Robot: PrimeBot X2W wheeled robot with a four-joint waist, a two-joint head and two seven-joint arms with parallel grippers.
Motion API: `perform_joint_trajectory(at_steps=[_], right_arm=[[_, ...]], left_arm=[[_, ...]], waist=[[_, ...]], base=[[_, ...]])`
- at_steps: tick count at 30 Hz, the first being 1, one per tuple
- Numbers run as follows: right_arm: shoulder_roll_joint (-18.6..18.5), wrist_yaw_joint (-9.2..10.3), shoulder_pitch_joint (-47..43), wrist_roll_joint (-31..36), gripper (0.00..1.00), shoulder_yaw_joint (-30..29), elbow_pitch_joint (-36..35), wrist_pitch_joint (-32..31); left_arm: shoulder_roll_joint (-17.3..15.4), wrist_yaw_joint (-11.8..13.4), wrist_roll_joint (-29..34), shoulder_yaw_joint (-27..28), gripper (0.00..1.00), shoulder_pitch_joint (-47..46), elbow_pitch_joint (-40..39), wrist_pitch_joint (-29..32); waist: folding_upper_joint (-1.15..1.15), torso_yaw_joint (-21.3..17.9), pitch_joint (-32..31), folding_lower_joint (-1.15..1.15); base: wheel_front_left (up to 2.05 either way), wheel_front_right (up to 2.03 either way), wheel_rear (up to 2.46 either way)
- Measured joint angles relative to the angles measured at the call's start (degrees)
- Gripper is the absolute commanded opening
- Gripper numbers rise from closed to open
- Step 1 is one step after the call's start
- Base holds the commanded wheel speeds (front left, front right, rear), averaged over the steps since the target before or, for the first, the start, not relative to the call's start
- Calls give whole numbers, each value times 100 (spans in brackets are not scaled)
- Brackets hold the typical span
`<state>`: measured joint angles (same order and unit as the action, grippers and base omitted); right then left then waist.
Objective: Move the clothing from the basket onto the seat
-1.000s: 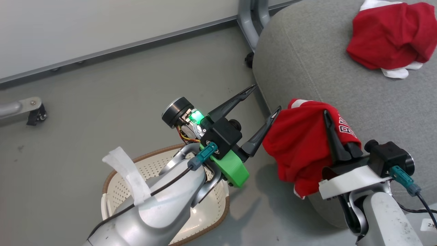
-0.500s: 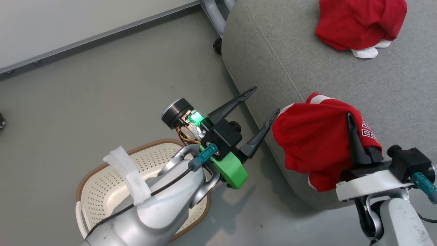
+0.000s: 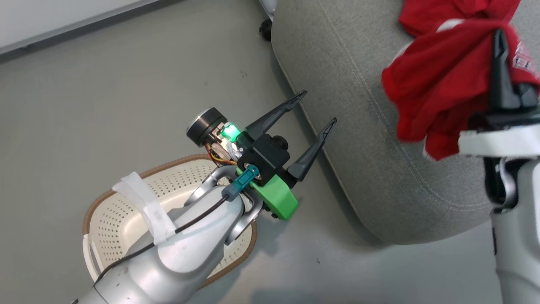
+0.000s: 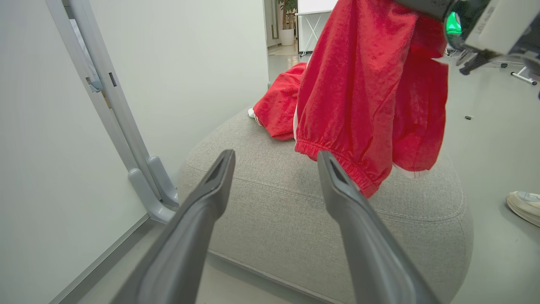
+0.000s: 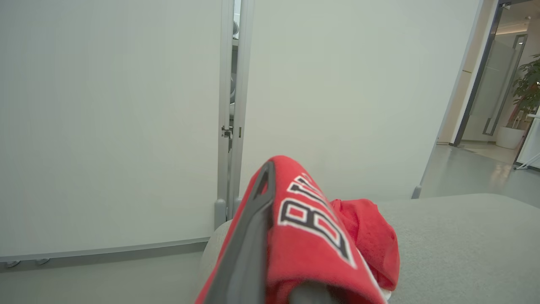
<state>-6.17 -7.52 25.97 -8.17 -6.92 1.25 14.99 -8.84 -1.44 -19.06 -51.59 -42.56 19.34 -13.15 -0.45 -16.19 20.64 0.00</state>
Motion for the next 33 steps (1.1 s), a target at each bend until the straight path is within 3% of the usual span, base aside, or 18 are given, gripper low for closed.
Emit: perform_joint_trajectory(at_steps=[12,23,28,33], right_arm=[[-1128,0,2354,-1,0,-667,408,1],[-2295,0,3992,14,0,-1012,2048,1],[-2269,0,4192,185,0,-1088,2599,1],[-1518,0,4014,899,0,-1390,2807,0]], left_arm=[[-146,11,147,-15,100,-403,-163,103],[-204,9,216,-76,100,-671,-243,194],[-313,13,223,-71,100,-701,-250,202],[-396,35,223,-97,100,-701,-292,249]], waist=[[0,159,869,1],[0,272,1633,1],[0,328,1864,1],[0,342,2007,1]], base=[[0,0,0],[0,0,0],[0,0,0],[0,0,0]])
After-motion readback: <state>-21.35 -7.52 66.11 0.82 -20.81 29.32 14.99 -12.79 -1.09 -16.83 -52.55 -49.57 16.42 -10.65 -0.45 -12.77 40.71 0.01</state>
